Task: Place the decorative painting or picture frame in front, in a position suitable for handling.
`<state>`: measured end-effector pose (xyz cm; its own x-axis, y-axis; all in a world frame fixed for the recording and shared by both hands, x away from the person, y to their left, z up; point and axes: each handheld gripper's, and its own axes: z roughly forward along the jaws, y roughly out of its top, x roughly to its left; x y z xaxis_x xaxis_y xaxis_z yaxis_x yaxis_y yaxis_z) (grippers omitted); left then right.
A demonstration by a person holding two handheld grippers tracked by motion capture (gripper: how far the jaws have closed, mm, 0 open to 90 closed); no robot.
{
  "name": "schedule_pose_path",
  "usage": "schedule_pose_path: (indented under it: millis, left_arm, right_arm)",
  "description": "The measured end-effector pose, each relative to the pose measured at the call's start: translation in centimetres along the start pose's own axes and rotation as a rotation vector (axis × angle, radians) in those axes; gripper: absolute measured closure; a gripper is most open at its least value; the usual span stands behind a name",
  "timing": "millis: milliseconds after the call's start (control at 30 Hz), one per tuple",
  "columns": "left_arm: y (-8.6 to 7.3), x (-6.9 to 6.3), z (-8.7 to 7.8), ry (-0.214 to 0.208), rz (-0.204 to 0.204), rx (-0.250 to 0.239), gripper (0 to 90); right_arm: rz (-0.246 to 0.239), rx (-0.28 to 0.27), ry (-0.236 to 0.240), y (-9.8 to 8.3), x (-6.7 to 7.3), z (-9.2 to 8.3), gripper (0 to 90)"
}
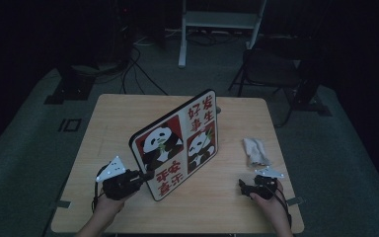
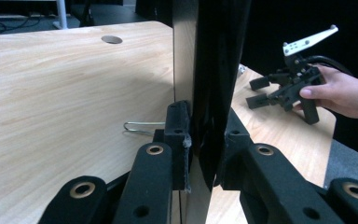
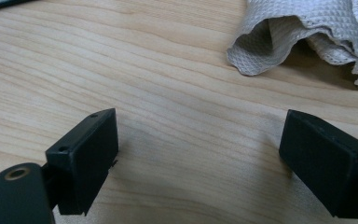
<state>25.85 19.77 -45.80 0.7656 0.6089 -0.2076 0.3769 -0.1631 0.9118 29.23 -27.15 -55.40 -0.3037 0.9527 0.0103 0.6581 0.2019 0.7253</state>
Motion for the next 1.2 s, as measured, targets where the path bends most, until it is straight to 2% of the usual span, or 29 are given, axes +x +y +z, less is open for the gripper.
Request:
schedule_pose_path:
  millis: [300, 433, 600, 733, 833, 1033, 1067, 1100, 1133, 1167, 1200]
  left_arm:
    - [-0.6, -1.6, -0.3, -0.031, -0.007, 0.008, 78.6]
    - [-0.7, -2.4, -0.2, -0.040, 0.002, 0.016, 78.5]
    - [-1.0, -3.0, -0.3, -0.054, -0.011, 0.014, 78.4]
    - [-1.1, -3.5, -0.6, -0.065, 0.003, 0.024, 78.4]
    - [-1.1, -3.3, -0.7, -0.081, 0.016, 0.028, 78.5]
    - [-1.0, -2.3, -0.8, -0.091, 0.008, 0.028, 79.0]
    - [-1.0, -2.1, -0.7, -0.106, 0.003, 0.026, 79.0]
    - [-1.0, -1.9, -0.7, -0.101, 0.011, 0.025, 79.0]
    - [-1.0, -1.8, -0.7, -0.094, 0.008, 0.020, 78.8]
    - [-1.0, -1.5, -0.7, -0.113, -0.008, 0.021, 78.8]
    - [-1.0, -1.5, -0.7, -0.113, -0.008, 0.021, 78.8]
  right_arm:
    - [-0.001, 0.000, 0.000, 0.0, 0.0, 0.0, 11.1]
    - [-0.001, 0.001, 0.000, 0.0, 0.0, 0.0, 11.1]
    - [-0.001, 0.001, 0.000, 0.0, 0.0, 0.0, 11.1]
    - [-0.001, 0.001, 0.000, 0.0, 0.0, 0.0, 11.1]
    - [-0.001, 0.001, 0.000, 0.0, 0.0, 0.0, 11.1]
    - [-0.001, 0.001, 0.000, 0.0, 0.0, 0.0, 11.2]
    - [-0.001, 0.000, 0.000, 0.0, 0.0, 0.0, 11.1]
    - [-0.001, 0.000, 0.000, 0.0, 0.0, 0.0, 11.1]
    - [-0.001, 0.000, 0.000, 0.0, 0.0, 0.0, 11.1]
    - [-0.001, 0.000, 0.000, 0.0, 0.0, 0.0, 11.1]
    - [-0.001, 0.000, 0.000, 0.0, 0.0, 0.0, 11.1]
